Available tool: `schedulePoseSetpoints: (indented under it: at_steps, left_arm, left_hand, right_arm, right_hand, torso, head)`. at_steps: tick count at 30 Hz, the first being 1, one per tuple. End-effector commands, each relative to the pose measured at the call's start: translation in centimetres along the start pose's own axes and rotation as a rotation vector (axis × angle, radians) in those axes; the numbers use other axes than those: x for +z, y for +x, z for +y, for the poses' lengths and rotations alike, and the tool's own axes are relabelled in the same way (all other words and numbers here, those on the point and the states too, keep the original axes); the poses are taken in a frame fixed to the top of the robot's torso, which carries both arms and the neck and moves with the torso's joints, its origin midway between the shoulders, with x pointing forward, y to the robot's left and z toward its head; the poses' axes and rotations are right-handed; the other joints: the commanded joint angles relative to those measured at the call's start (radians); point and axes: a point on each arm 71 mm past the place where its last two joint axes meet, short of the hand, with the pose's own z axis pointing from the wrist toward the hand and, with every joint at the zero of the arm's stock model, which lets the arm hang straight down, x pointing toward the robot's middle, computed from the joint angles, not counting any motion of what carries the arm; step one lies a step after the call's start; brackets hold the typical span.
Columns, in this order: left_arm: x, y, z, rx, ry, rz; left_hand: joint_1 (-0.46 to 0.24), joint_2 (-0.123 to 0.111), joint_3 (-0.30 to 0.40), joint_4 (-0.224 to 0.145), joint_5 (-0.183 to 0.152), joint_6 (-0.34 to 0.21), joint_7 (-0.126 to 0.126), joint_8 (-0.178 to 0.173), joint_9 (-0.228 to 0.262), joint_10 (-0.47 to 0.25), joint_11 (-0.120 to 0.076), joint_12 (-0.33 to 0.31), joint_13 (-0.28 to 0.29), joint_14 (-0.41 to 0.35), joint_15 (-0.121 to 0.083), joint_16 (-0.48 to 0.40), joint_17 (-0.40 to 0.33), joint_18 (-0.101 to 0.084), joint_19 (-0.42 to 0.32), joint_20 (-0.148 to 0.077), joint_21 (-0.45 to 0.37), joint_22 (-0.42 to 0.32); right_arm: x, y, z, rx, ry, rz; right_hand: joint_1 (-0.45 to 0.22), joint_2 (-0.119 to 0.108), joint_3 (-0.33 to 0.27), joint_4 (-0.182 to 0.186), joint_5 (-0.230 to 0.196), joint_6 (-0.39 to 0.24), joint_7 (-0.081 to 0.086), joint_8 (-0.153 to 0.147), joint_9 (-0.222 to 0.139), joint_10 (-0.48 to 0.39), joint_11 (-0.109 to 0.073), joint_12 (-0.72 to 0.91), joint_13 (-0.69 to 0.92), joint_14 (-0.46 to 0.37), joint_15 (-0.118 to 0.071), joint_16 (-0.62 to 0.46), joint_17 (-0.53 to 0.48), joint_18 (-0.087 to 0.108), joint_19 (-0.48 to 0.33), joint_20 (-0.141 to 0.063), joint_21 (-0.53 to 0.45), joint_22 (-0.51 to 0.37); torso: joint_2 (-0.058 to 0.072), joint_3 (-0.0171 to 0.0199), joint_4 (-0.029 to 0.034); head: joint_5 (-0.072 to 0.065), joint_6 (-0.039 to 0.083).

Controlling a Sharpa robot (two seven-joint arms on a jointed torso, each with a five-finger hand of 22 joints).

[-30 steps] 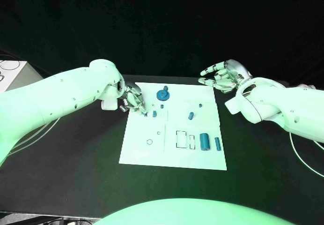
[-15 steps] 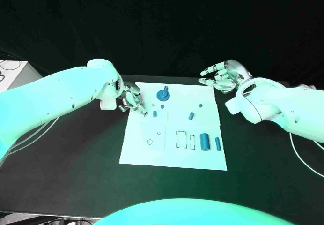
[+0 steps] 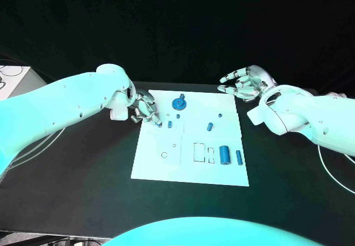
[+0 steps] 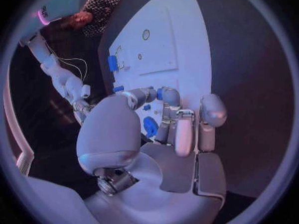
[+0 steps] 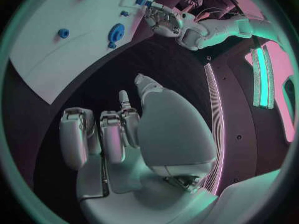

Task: Assemble the parts on the task board

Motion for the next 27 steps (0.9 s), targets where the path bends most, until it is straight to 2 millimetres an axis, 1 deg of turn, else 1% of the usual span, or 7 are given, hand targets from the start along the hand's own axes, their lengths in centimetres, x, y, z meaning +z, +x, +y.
schedulePoseSetpoints:
  at_steps: [1,2,8,16,20,22,27]
  left_arm:
    - [0.00,0.12,-0.24,0.006,0.007,0.019]
    - [0.00,0.12,-0.24,0.006,0.006,0.018]
    - [0.14,0.17,-0.32,0.011,0.004,0.022]
    - [0.27,0.15,-0.25,0.015,-0.003,0.016]
    - [0.30,0.13,-0.23,0.018,-0.006,0.013]
    - [0.33,0.13,-0.24,0.021,-0.008,0.011]
    - [0.43,0.10,-0.23,0.027,-0.014,0.007]
  left_hand:
    - [-0.002,0.009,0.257,-0.263,0.002,0.007,-0.002,0.003,0.001,0.002,-0.002,0.006,0.001,0.081,-0.006,0.005,0.213,0.000,0.002,-0.003,0.006,-0.001]
    - [-0.002,0.009,0.257,-0.263,0.002,0.007,-0.002,0.003,0.001,0.002,-0.002,0.006,0.001,0.081,-0.006,0.005,0.213,0.000,0.002,-0.003,0.006,-0.001]
    - [-0.004,0.009,0.257,-0.264,0.003,0.008,-0.002,0.003,0.000,0.003,-0.002,0.006,0.001,0.081,-0.006,0.005,0.213,0.000,0.001,-0.003,0.006,0.000]
    - [-0.004,0.009,0.257,-0.264,0.003,0.008,-0.002,0.003,0.000,0.003,-0.002,0.006,0.001,0.081,-0.006,0.005,0.213,0.000,0.001,-0.003,0.006,0.000]
    - [-0.004,0.009,0.257,-0.264,0.003,0.008,-0.002,0.003,0.000,0.003,-0.002,0.006,0.001,0.081,-0.006,0.005,0.213,0.000,0.001,-0.003,0.006,0.000]
    - [-0.004,0.009,0.256,-0.265,0.004,0.008,-0.002,0.002,0.000,0.003,-0.002,0.007,0.002,0.081,-0.006,0.005,0.213,0.000,0.000,-0.003,0.006,-0.001]
    - [-0.004,0.009,0.256,-0.265,0.004,0.008,-0.002,0.002,0.000,0.003,-0.002,0.007,0.002,0.081,-0.006,0.005,0.213,0.000,0.000,-0.003,0.006,-0.001]
  right_arm:
    - [0.00,0.12,0.06,-0.002,-0.006,0.012]
    - [0.00,0.12,0.06,-0.002,-0.006,0.012]
    - [0.00,0.12,0.06,-0.002,-0.006,0.012]
    - [0.00,0.14,0.07,-0.002,-0.006,0.012]
    - [0.00,0.13,0.07,-0.002,-0.006,0.012]
    - [-0.01,0.14,0.08,-0.002,-0.007,0.012]
    - [-0.01,0.15,0.09,-0.002,-0.007,0.013]
  right_hand:
    - [-0.008,-0.005,0.007,-0.001,-0.006,-0.007,-0.002,0.005,0.000,-0.002,0.001,0.001,0.152,0.099,-0.001,-0.004,0.241,0.021,0.048,0.000,-0.006,0.147]
    - [-0.008,-0.005,0.007,-0.001,-0.006,-0.007,-0.002,0.005,0.000,-0.002,0.001,0.001,0.152,0.099,-0.001,-0.004,0.241,0.021,0.048,0.000,-0.006,0.147]
    - [-0.008,-0.005,0.007,-0.001,-0.006,-0.007,-0.002,0.005,0.000,-0.002,0.001,0.001,0.152,0.099,-0.001,-0.004,0.241,0.021,0.048,0.000,-0.006,0.147]
    - [-0.008,-0.005,0.007,-0.001,-0.006,-0.007,-0.002,0.005,0.000,-0.002,0.001,0.001,0.152,0.099,-0.001,-0.004,0.241,0.021,0.048,0.000,-0.006,0.147]
    - [-0.008,-0.005,0.007,-0.001,-0.006,-0.007,-0.002,0.005,0.000,-0.002,0.001,0.001,0.152,0.099,-0.001,-0.004,0.241,0.021,0.048,0.000,-0.006,0.147]
    - [-0.008,-0.005,0.007,-0.001,-0.006,-0.007,-0.002,0.005,0.000,-0.002,0.001,0.001,0.152,0.099,-0.001,-0.004,0.241,0.021,0.048,0.000,-0.006,0.147]
    - [-0.008,-0.005,0.007,-0.001,-0.006,-0.007,-0.002,0.005,0.000,-0.002,0.001,0.001,0.152,0.099,-0.001,-0.004,0.241,0.021,0.048,0.000,-0.006,0.147]
  torso:
    - [0.000,0.0001,-0.0006]
    - [0.000,0.0001,-0.0004]
    - [0.000,-0.0002,-0.0004]
    - [0.000,0.0006,-0.0010]
    - [0.000,-0.0001,-0.0001]
    - [0.000,0.0003,0.0002]
    - [0.001,0.0003,-0.0011]
  head:
    - [0.001,-0.001]
    - [0.002,-0.002]
    - [0.002,-0.002]
    - [0.001,-0.005]
    - [0.001,-0.006]
    - [0.001,-0.006]
    - [0.002,-0.006]
